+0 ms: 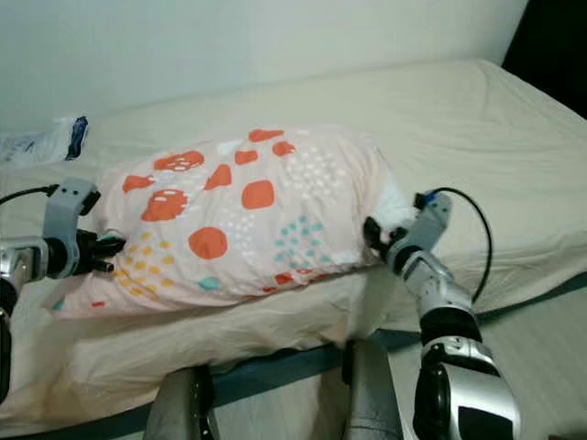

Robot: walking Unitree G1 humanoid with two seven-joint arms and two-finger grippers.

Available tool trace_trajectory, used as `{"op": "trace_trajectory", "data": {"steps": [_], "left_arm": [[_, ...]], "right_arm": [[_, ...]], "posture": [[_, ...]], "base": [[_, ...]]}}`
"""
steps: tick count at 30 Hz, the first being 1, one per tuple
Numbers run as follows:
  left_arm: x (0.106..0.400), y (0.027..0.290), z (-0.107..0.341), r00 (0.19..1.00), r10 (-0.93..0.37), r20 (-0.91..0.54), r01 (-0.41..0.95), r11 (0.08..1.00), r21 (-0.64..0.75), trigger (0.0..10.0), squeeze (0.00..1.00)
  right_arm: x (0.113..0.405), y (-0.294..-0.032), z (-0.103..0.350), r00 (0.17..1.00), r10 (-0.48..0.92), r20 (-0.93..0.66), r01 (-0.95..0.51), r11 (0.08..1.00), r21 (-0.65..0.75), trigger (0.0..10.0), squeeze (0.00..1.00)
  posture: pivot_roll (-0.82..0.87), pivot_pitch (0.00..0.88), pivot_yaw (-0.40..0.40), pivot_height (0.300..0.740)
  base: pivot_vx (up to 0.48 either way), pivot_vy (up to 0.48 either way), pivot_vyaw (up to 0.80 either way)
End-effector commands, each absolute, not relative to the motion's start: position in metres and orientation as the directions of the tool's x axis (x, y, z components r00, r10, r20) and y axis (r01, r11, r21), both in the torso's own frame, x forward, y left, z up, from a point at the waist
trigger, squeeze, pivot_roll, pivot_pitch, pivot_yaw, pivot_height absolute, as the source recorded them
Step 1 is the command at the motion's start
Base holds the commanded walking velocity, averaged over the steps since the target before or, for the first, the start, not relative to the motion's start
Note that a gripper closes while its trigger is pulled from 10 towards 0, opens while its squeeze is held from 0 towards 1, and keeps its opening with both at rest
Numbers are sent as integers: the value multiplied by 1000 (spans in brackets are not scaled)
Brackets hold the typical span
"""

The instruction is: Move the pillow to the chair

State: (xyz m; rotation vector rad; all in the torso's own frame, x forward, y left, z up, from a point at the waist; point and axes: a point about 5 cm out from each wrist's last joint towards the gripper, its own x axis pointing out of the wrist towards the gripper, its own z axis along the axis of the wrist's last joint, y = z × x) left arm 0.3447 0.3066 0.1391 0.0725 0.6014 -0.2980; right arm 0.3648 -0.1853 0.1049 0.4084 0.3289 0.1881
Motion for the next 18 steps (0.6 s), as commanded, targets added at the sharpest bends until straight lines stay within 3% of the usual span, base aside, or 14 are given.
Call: {"op": "trace_trajectory", "data": {"steps": [1, 6, 7, 12, 18], "left_arm": [[348, 297, 139, 787, -296, -542, 322, 945, -49, 0, 0], [353, 284, 139, 787, -352, -506, 350, 931, -104, 0, 0], [354, 279, 137, 783, -371, -499, 366, 924, -112, 0, 0], [359, 260, 135, 780, -427, -457, 399, 903, -163, 0, 0], [369, 234, 141, 841, -429, -330, 369, 901, -229, 0, 0]], "right_arm": [[361, -164, 94, 891, 332, -310, -195, 896, 398, 10000, 0], [360, -155, 93, 898, 319, -303, -230, 927, 295, 10000, 0], [360, -154, 94, 902, 312, -298, -229, 932, 282, 0, 0], [360, -152, 98, 919, 275, -283, -229, 956, 186, 0, 0], [361, -162, 113, 968, 167, -188, -148, 983, 111, 0, 0]], "posture": [[30, 115, 10, 543], [37, 115, 7, 543], [35, 114, 8, 543], [34, 114, 10, 543], [32, 111, 11, 543]], "base": [[0, 0, 0], [0, 0, 0], [0, 0, 0], [0, 0, 0], [0, 0, 0]]}}
